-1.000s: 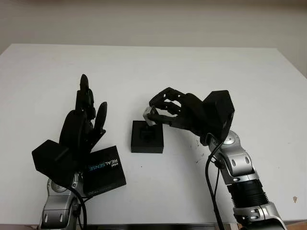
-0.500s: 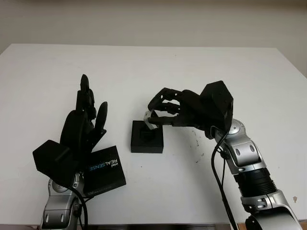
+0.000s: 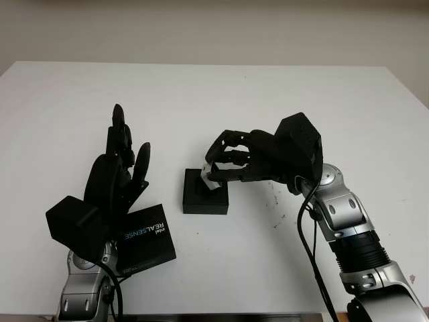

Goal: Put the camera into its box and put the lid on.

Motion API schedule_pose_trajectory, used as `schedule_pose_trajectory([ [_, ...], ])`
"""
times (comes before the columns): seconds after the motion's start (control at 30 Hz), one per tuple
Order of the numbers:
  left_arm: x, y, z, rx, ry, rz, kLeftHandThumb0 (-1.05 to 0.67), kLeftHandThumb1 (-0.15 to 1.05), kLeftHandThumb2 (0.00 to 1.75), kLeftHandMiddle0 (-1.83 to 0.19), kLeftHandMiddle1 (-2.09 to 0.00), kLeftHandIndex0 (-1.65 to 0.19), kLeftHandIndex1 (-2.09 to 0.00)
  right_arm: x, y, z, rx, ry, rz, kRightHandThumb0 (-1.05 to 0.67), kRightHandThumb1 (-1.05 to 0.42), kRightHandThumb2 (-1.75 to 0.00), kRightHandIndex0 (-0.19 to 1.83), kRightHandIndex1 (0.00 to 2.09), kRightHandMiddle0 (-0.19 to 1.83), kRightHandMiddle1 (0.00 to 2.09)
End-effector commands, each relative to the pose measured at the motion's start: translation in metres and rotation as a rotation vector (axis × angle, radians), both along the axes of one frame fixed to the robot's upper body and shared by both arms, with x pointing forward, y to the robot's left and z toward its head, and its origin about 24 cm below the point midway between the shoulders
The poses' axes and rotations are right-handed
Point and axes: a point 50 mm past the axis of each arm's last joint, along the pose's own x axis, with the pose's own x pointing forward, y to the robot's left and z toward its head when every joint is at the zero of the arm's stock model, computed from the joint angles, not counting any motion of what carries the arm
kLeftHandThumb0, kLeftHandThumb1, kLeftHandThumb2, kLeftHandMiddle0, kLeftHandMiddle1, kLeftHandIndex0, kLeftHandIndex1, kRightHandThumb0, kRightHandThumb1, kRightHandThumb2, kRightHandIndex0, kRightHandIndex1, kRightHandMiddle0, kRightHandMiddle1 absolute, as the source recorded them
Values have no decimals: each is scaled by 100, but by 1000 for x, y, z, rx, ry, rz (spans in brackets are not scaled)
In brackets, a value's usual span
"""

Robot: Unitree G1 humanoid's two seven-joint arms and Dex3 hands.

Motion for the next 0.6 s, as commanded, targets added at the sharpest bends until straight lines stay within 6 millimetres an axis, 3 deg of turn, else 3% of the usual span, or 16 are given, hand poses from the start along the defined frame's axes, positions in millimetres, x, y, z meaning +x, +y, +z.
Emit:
schedule_pose_trajectory([
  [0.0, -1, -1, 1, -2, -7, -7, -78, 105, 48, 19, -2, 19, 0, 3, 0, 8, -11, -30, 10, -43, -91, -5, 28, 39, 35, 173],
  [0.57, -3, -1, 2, 1, -8, -3, -79, 105, 48, 19, -3, 19, 0, 2, 2, 5, -113, -144, 75, -42, -91, -5, 27, 38, 37, 181],
])
